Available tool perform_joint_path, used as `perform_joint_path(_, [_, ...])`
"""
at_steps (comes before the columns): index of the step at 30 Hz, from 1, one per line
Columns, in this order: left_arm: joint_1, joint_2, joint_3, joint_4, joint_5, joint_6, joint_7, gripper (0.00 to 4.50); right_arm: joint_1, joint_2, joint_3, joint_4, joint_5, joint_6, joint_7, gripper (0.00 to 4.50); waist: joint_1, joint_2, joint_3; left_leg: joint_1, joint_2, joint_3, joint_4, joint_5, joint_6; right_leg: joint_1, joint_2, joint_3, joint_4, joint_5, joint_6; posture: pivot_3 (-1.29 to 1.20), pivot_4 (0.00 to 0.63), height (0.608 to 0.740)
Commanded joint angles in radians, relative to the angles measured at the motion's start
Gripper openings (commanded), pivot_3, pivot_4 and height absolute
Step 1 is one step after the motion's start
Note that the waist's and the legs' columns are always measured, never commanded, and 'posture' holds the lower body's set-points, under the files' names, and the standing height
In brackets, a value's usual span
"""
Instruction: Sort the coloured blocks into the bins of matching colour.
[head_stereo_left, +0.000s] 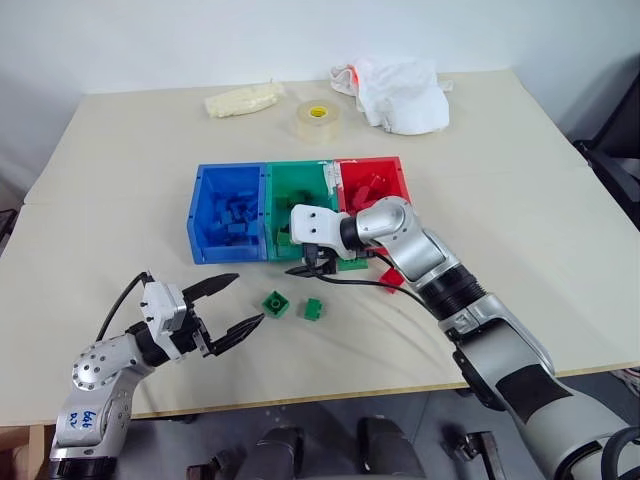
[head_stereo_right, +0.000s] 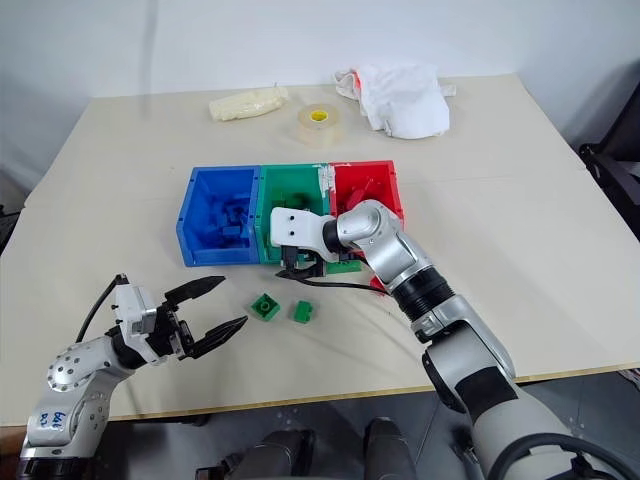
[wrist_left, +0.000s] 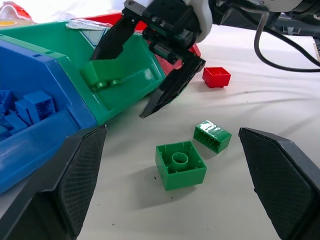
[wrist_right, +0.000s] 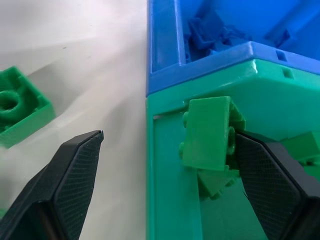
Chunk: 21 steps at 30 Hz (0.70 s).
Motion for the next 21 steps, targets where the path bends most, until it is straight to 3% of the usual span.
perform_joint_path(1, [0.011, -0.003, 0.009, -0.039, 0.001, -0.022, 0.01, 4.5, 0.015, -0.007, 0.011, -0.031, -0.005, 0.007, 0.027, 4.18, 0.0, 0.0, 0.0, 0.0, 0.0, 0.0, 0.0, 0.0, 0.0, 0.0, 0.0, 0.0, 0.0, 0.0, 0.0, 0.0, 0.15, 0.74])
perform_joint_path(15, [0.009, -0.005, 0.001, -0.038, 0.003, -0.027, 0.02, 4.5, -0.01, 0.024, 0.006, 0.106, -0.056, 0.001, -0.03, 4.18, -0.001, 0.0, 0.0, 0.001, 0.0, 0.0, 0.001, 0.0, 0.0, 0.001, 0.0, 0.0, 0.001, 0.0, 0.0, 0.0, 0.15, 0.74])
perform_joint_path(21, [0.018, -0.004, 0.004, -0.047, 0.001, -0.027, 0.023, 4.5, -0.035, 0.026, -0.05, 0.025, -0.001, 0.005, -0.02, 4.18, 0.0, 0.0, 0.0, 0.001, 0.0, 0.0, 0.002, 0.001, -0.001, 0.001, 0.001, 0.0, 0.002, 0.001, -0.002, 0.0, 0.15, 0.74])
